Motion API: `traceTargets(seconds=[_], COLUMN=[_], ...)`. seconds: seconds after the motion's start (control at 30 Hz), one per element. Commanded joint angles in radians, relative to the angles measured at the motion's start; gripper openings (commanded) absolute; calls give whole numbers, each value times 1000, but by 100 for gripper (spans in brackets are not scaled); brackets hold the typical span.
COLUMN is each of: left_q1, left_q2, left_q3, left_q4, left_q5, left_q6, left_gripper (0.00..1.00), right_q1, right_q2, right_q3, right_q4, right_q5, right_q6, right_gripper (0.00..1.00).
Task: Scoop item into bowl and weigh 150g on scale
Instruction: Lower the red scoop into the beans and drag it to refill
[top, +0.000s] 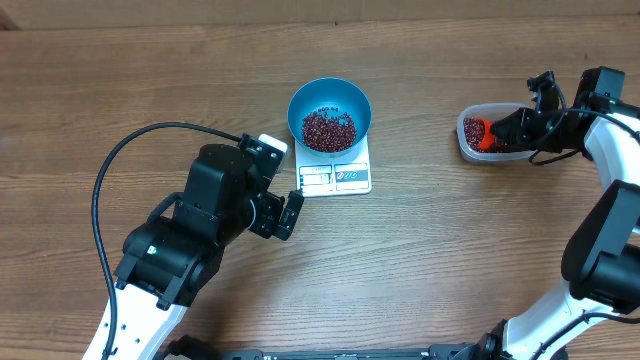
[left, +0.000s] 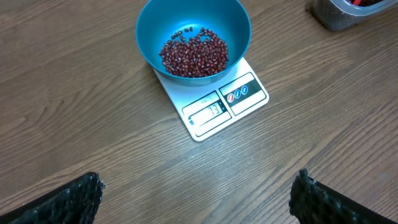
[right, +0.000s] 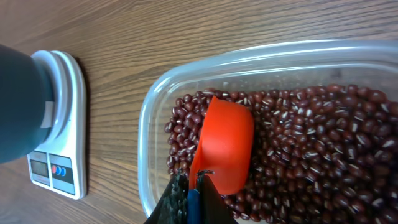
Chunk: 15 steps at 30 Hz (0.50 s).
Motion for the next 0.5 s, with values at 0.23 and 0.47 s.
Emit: traceTargets(seconds=[0.23,0.47], left_q1=[-6,-6], left_q2=[-6,-6], left_q3=[-3,-3], left_q4=[1,1], left_q5=[-6,-6], left_q6=[-6,-6], left_gripper=[99,100], right_q1=[11,-14], right_q2=[106,108], right_q3=[-14,-14], right_q4=[-13,-13], right_q5=[-4,-19], right_q6=[-4,-4], right_gripper=[4,4])
